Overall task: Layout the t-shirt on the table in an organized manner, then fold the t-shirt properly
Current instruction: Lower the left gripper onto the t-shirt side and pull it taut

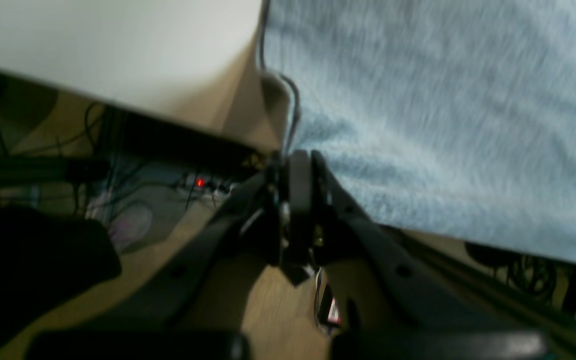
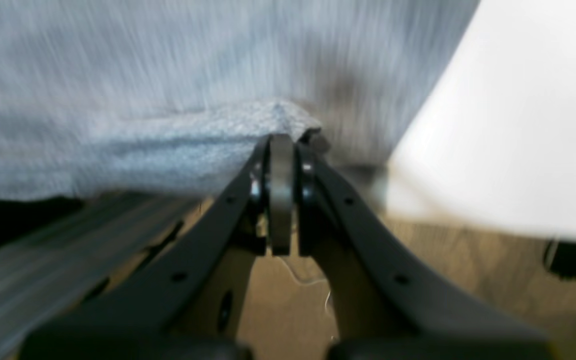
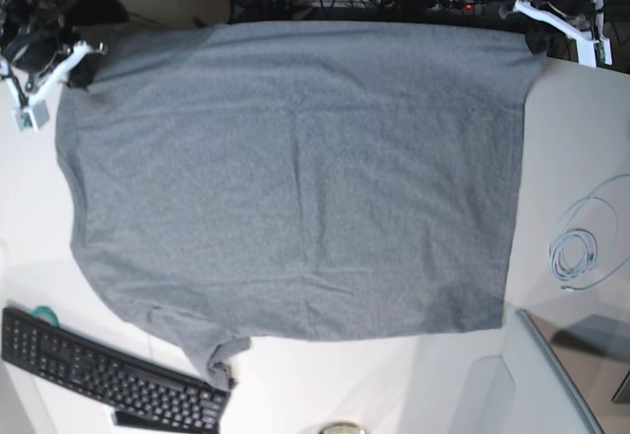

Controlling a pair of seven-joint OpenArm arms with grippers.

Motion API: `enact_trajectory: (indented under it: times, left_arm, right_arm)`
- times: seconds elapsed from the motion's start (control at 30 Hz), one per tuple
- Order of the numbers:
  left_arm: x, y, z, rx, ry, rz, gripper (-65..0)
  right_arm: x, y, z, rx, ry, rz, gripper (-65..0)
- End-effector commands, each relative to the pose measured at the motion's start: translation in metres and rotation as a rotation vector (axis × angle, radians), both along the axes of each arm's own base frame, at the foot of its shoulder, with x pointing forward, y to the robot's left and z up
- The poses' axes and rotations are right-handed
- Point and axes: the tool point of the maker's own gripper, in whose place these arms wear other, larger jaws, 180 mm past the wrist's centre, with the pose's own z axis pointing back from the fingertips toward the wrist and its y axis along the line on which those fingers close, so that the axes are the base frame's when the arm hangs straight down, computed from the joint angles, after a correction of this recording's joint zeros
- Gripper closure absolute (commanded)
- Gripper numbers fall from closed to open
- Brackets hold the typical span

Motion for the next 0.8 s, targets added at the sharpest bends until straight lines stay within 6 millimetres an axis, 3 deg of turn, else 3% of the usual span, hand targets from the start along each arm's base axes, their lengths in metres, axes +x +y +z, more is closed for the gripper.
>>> enact_trajectory:
  times: [0.0,0.27,0.43,0.6,0.77]
  left_arm:
    - [0.007,0.003,0.007,0.017,-0.024,-0.006,0.0]
    - [0.048,0.003,0.012,-0.002,-0.055,-0.006,0.0]
    - [0.075,0.009,0.019,-0.013,-0.119,0.062,0.0]
    - [0.105,0.004,0.010,-0.053,-0.129,0.026,0.0]
    - [0.116,0.001,-0.005,-0.105,-0.118,0.039,0.0]
  right_arm:
    - [0.010,-0.005,0.008,-0.012,-0.030,0.011,-0.5]
    - [0.053,-0.014,0.022,-0.031,-0.064,0.022,-0.5]
    - [0.071,-0.020,0.010,0.008,-0.046,-0.005,-0.5]
    - [0.098,-0.006,0.002,0.043,-0.052,0.044,-0.5]
    - [0.118,0.000,-0.003,0.072,-0.064,-0.014,-0.5]
